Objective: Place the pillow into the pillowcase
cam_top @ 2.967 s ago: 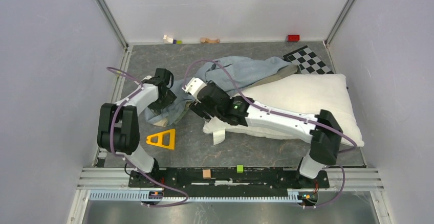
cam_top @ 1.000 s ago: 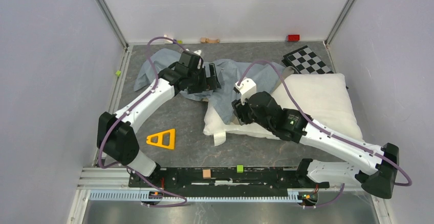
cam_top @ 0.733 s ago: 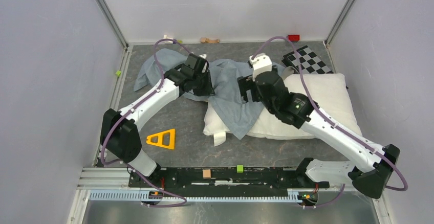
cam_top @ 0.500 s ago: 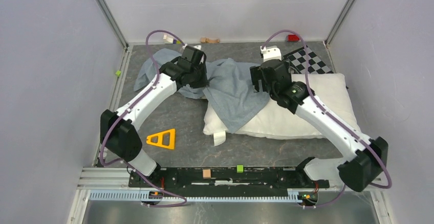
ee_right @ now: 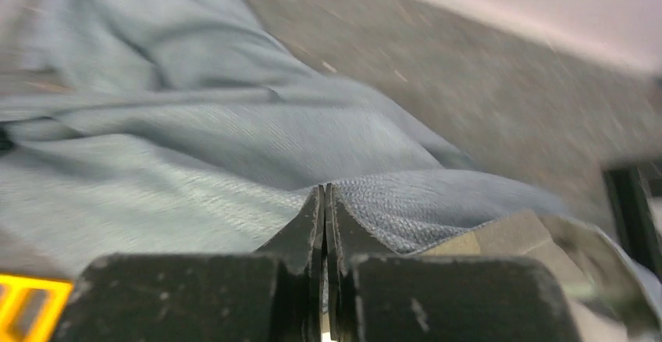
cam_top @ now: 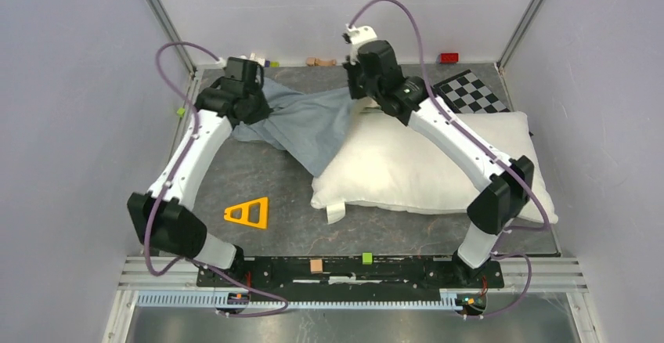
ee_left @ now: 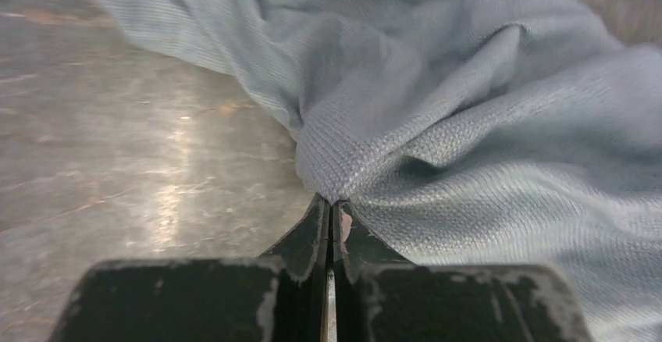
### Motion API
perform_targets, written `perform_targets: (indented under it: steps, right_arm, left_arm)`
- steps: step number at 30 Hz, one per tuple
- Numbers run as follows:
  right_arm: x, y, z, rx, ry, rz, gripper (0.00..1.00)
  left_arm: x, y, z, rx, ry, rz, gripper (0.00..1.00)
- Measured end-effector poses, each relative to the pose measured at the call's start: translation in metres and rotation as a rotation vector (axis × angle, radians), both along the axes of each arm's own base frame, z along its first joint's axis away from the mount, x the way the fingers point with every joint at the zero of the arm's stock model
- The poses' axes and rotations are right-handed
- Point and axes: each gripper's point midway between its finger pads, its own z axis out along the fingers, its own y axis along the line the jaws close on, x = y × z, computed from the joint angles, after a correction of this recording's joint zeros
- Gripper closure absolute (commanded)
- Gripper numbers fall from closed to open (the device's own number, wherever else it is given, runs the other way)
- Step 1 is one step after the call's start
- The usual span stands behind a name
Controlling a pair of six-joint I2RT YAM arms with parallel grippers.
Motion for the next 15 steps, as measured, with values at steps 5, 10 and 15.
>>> perform_targets:
  steps: [5, 10, 15]
  right_arm:
    - [-0.01, 0.103, 0.048, 0.138, -0.082, 0.222, 1.0]
    - [-0.031, 0.158, 0.003, 0.174, 0.003, 0.381, 1.0]
    - [-0.038, 0.16, -0.094, 0.088, 0.178, 0.409, 0.72]
  left_arm:
    - [-0.022, 0.055, 0.054, 0.045, -0.127, 0.151, 0.98]
    - [-0.057, 0.082, 0.091, 0.085, -0.24, 0.233, 0.98]
    - [-0.077, 0.091, 0.053, 0.132, -0.157, 0.247, 0.98]
